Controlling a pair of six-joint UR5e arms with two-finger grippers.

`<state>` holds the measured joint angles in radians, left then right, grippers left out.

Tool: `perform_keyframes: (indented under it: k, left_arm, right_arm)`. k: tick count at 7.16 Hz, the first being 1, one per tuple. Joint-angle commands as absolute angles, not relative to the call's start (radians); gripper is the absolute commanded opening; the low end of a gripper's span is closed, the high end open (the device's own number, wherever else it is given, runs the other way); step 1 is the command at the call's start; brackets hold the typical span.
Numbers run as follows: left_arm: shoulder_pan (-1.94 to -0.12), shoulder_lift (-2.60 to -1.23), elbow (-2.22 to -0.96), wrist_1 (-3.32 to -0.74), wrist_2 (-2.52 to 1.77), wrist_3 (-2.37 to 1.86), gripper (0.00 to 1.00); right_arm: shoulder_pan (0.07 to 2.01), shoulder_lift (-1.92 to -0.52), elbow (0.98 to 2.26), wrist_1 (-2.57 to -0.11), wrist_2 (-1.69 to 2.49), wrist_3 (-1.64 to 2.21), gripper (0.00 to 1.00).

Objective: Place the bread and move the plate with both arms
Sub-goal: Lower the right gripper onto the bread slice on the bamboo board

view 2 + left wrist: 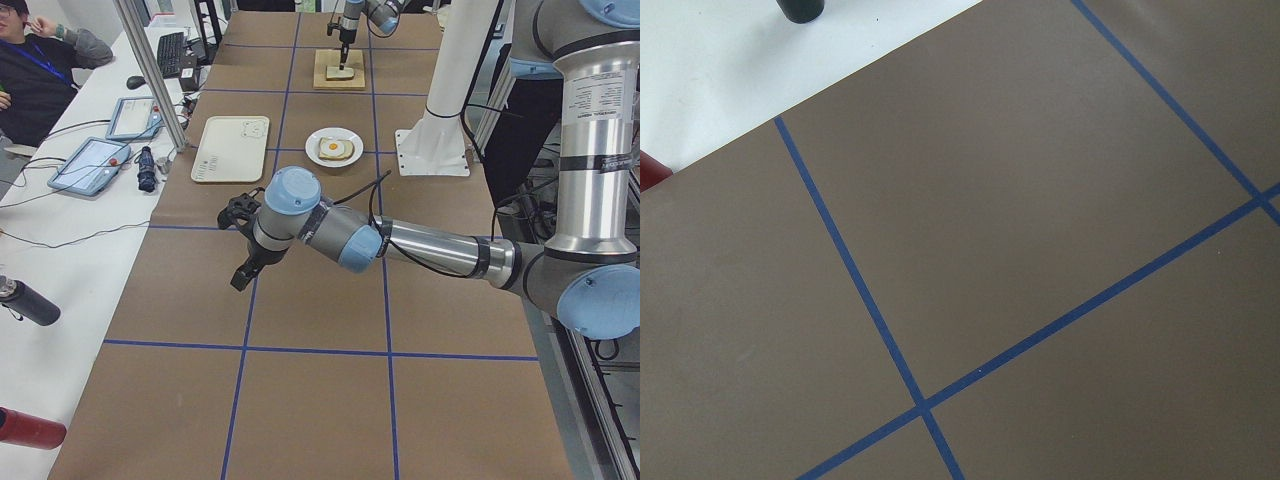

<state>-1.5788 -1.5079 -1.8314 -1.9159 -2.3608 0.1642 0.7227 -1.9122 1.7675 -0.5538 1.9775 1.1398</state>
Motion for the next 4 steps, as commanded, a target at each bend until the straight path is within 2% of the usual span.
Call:
perform_keyframes:
  k: [1, 2, 4]
  left_arm:
    - [-1.580, -1.508, -1.832, -1.916, -2.361, 0.166, 0.98]
    - [-1.578, -1.493, -1.836, -1.917, -2.361, 0.166, 0.98]
    - [-1.580, -1.488, -1.832, -1.960, -2.361, 0.137, 0.98]
  right_arm:
    - [0.712, -1.910, 1.769, -0.554, 1.970, 1.140, 0.04]
    - [0.710, -1.908, 1.773, -0.554, 1.970, 1.138, 0.00]
    - [0.715, -1.905, 1.775, -0.554, 1.980, 1.138, 0.00]
